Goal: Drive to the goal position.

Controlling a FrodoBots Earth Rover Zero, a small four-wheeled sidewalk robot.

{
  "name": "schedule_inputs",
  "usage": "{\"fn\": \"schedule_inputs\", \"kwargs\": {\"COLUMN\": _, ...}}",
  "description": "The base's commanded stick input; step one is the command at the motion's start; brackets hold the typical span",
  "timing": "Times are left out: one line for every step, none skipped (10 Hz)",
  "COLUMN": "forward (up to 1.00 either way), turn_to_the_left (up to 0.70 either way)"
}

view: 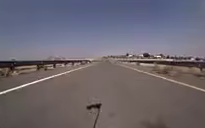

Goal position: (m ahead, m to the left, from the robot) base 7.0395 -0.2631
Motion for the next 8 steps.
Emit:
{"fn": "schedule_inputs", "kwargs": {"forward": 1.0, "turn_to_the_left": -0.01}}
{"fn": "schedule_inputs", "kwargs": {"forward": 1.0, "turn_to_the_left": -0.01}}
{"fn": "schedule_inputs", "kwargs": {"forward": 1.0, "turn_to_the_left": -0.01}}
{"fn": "schedule_inputs", "kwargs": {"forward": 1.0, "turn_to_the_left": -0.01}}
{"fn": "schedule_inputs", "kwargs": {"forward": 1.0, "turn_to_the_left": -0.01}}
{"fn": "schedule_inputs", "kwargs": {"forward": 1.0, "turn_to_the_left": -0.01}}
{"fn": "schedule_inputs", "kwargs": {"forward": 1.0, "turn_to_the_left": -0.01}}
{"fn": "schedule_inputs", "kwargs": {"forward": 1.0, "turn_to_the_left": -0.01}}
